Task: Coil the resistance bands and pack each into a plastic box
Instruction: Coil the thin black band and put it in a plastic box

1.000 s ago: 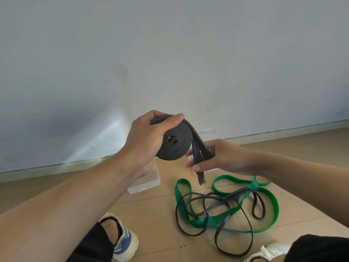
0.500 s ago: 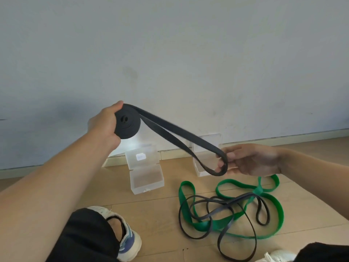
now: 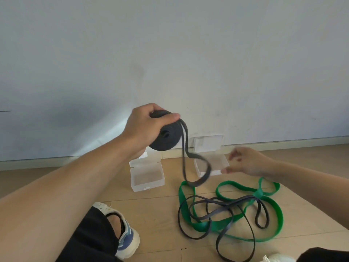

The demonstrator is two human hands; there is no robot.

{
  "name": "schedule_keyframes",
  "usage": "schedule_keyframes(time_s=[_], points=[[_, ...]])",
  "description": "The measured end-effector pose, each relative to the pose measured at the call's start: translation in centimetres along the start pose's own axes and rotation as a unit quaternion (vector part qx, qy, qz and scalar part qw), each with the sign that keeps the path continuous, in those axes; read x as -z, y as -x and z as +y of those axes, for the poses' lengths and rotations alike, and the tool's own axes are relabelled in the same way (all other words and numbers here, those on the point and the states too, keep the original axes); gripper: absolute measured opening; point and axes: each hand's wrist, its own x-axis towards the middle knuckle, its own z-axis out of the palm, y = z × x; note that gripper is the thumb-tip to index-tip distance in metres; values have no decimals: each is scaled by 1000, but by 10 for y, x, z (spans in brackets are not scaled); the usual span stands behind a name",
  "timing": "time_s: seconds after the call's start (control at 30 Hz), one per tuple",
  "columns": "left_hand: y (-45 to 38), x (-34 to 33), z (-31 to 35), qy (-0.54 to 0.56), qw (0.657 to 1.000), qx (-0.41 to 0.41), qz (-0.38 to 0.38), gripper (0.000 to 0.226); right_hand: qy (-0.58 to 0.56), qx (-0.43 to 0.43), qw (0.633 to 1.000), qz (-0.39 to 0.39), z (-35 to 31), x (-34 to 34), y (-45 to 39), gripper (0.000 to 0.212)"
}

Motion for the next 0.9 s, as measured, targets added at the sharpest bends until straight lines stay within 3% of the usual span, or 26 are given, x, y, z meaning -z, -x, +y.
schedule_keyframes(time_s=[0.13, 0.27, 0.6, 0.77, 0.9], points=[[13, -11, 5, -25, 991, -22, -132, 26, -204, 177, 963, 18, -57, 8, 26, 44], [20, -17, 11, 13, 984, -25, -175, 38, -310, 238, 920, -37, -90, 3, 46, 37], [22, -15, 8, 130, 986, 55, -94, 35, -323, 177, 928, 49, -98, 3, 49, 33], [24, -20, 10, 155, 983, 65, -68, 26, -321, 160, 933, 23, -100, 7, 56, 25], [30, -28, 14, 208, 974, 85, -37, 31, -389, 159, 907, -10, -106, 4, 60, 27]])
